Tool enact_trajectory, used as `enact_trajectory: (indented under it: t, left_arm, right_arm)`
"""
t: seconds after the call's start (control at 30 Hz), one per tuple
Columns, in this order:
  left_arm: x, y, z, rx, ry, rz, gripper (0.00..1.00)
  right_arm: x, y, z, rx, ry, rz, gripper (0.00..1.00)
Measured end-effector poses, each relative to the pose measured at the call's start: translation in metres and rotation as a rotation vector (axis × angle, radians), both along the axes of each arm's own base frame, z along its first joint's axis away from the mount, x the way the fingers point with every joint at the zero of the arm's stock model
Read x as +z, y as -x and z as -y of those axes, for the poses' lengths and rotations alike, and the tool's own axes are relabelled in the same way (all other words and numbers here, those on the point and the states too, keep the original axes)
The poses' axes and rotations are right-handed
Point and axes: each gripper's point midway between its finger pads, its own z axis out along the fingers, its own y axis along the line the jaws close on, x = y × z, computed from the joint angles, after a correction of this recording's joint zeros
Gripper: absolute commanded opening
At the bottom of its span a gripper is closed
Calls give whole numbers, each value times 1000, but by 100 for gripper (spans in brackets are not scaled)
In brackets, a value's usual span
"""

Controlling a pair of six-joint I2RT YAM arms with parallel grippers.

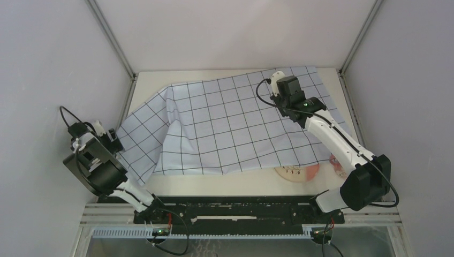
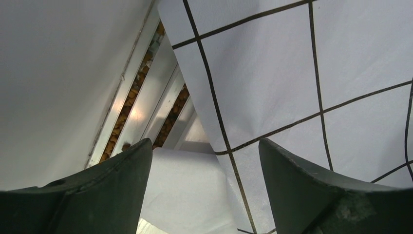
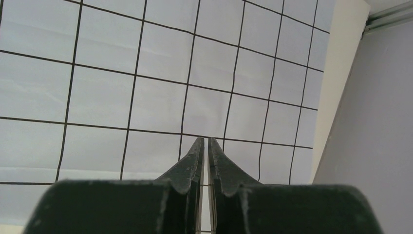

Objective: Set the dinner table for one person
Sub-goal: Flatten out the napkin at the center of the board.

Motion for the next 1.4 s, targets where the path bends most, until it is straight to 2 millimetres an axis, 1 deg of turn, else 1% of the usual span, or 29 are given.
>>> enact_trajectory:
  t: [0.1, 0.2, 0.3, 0.37, 0.53, 0.67, 0.77, 0.83, 1.0, 1.13, 1.2, 1.37, 1.4]
  left_arm:
    - [-1, -5, -2, 1, -1, 16, 83]
    - [-7, -8, -3, -4, 7, 23, 78]
    - [-18, -10, -2, -7, 30, 15, 67]
    - [-24, -10, -2, 0, 42, 10, 62]
    - [-25, -16, 1, 9, 67, 38, 58]
    - [-24, -19, 2, 10, 75, 52, 55]
    - [-24, -20, 3, 6, 79, 57, 52]
    - [-24, -21, 3, 4, 78, 57, 48]
    - [-22, -25, 2, -5, 54, 61, 30]
    - [-17, -32, 1, -19, 11, 66, 21]
    - [-13, -38, 7, -43, 4, 73, 18]
    - [4, -54, 27, -117, -28, 95, 1]
    - [7, -57, 30, -130, -37, 100, 0]
  right_arm:
    - [-1, 2, -3, 11, 21, 2, 12]
    - [0, 4, -8, 21, 35, 7, 12]
    - [0, 6, -12, 32, 50, 13, 11]
    - [1, 7, -15, 38, 59, 18, 11]
    - [6, 11, -22, 58, 88, 37, 11]
    - [10, 15, -32, 86, 103, 55, 11]
    - [11, 16, -35, 94, 111, 60, 11]
    - [11, 16, -35, 95, 114, 62, 11]
    - [12, 17, -36, 95, 119, 65, 10]
    - [9, 18, -37, 101, 121, 61, 9]
    - [8, 18, -37, 102, 123, 59, 9]
    - [3, 19, -37, 103, 127, 52, 8]
    - [2, 20, -36, 103, 128, 50, 7]
